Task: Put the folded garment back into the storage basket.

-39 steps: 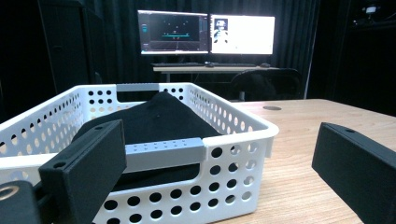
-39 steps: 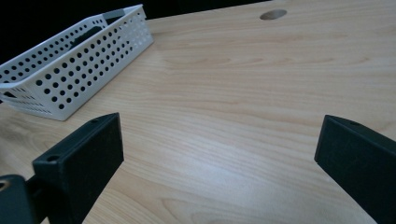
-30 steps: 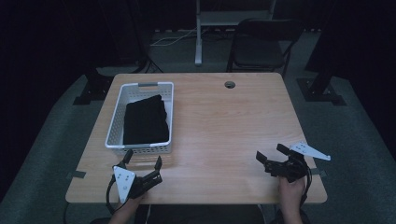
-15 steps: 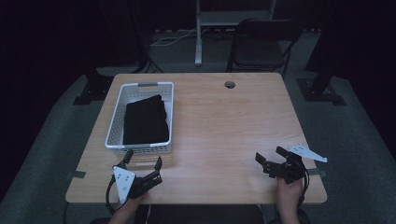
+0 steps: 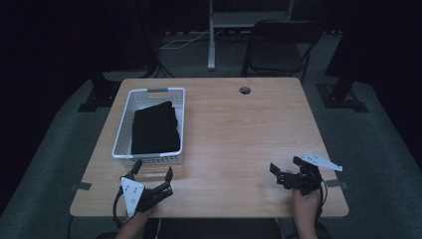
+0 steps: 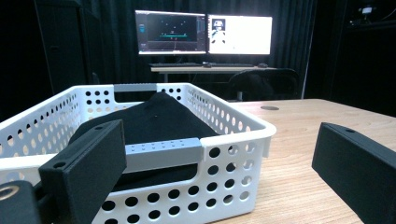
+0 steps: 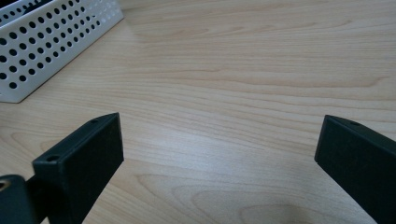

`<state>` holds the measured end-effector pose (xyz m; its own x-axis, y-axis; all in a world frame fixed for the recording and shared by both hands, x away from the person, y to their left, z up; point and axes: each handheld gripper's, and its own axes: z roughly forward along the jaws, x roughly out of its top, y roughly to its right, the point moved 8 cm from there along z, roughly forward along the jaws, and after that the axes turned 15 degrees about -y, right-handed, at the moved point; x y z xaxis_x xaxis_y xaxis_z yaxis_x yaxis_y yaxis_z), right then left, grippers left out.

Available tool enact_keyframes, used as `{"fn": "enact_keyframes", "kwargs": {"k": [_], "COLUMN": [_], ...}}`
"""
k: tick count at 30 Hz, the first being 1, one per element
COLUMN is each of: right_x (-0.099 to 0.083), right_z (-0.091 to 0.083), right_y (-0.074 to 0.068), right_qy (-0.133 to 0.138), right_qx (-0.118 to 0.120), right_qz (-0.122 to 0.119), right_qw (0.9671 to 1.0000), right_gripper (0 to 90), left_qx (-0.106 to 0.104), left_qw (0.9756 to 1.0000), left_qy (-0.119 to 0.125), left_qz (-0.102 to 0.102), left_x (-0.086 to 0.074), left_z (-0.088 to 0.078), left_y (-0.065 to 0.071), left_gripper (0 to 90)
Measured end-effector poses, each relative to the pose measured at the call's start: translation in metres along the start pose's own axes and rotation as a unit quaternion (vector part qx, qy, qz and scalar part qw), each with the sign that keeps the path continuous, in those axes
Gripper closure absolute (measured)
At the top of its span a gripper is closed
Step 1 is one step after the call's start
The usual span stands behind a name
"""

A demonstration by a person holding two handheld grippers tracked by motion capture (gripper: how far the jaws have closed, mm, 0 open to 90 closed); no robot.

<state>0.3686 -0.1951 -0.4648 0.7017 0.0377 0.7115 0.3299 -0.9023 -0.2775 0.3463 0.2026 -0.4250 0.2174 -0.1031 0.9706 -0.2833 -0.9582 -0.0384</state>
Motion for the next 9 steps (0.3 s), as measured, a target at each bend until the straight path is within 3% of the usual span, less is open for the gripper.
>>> {"fn": "enact_keyframes", "kwargs": {"k": [9], "right_x": [-0.0001], "right_z": [0.0011], "right_y": [-0.0008], "right_qy": [-0.002], "right_qx": [-0.008], "right_qz": [-0.005], "right_qw": [1.0], "right_gripper": [1.4], "left_qx": [0.0], "left_qw": [1.0], "left_qy": [-0.002], "left_qz": [0.0], "left_x": [-0.0001], "left_z": [0.0004], "left_y": [0.0001], "left_gripper": [4.3]}}
